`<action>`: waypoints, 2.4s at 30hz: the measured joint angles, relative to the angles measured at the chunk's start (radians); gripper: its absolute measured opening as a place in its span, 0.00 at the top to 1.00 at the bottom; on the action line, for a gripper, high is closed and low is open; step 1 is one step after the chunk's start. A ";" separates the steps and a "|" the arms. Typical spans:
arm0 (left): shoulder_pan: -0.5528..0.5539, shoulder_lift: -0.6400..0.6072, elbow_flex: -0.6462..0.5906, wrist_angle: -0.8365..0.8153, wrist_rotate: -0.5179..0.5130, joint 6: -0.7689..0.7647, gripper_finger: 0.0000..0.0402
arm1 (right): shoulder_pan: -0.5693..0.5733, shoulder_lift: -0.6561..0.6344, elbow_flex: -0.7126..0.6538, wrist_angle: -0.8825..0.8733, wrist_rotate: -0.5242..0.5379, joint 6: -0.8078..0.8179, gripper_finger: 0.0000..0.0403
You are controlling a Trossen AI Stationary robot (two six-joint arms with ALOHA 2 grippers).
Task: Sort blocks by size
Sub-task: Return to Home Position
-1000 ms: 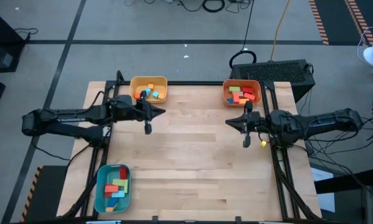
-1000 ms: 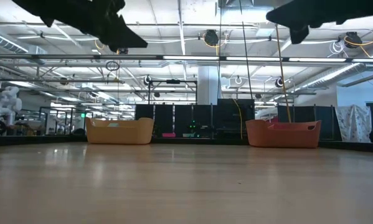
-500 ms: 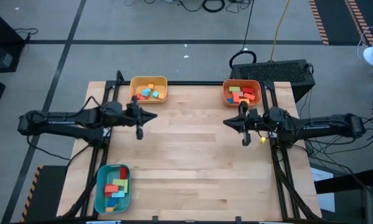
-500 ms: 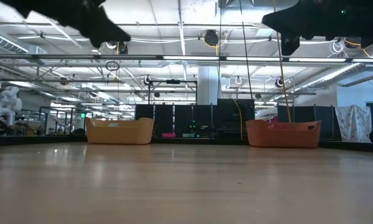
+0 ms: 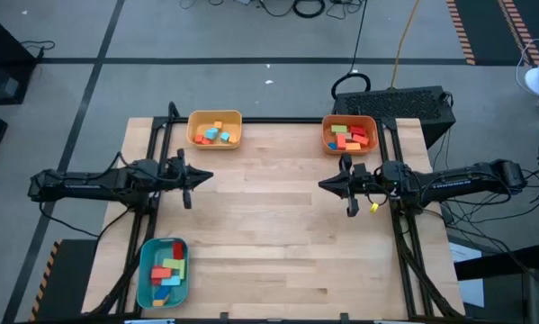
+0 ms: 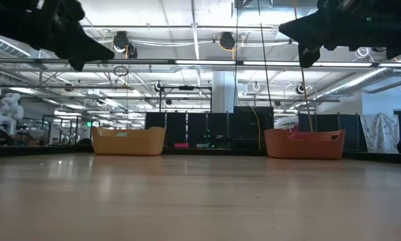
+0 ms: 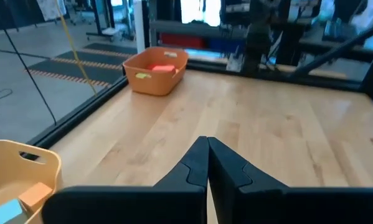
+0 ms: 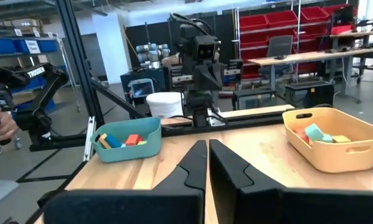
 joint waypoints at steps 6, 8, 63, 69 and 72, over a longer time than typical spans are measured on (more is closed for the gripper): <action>-0.005 -0.121 -0.078 0.000 0.001 -0.042 0.98 | 0.000 0.000 0.000 -0.003 0.000 -0.002 1.00; -0.009 -0.150 -0.109 0.001 0.000 -0.052 0.98 | 0.000 0.000 0.000 -0.005 0.000 -0.012 1.00; -0.075 -0.354 -0.266 0.006 0.020 -0.068 0.98 | 0.053 -0.471 -0.258 -0.078 0.128 0.048 1.00; -0.103 -0.431 -0.265 0.000 0.003 -0.064 0.98 | 0.052 -0.593 -0.258 -0.186 0.125 0.028 1.00; -0.109 -0.442 -0.263 -0.009 -0.007 -0.059 0.98 | 0.052 -0.660 -0.258 -0.267 0.126 0.034 1.00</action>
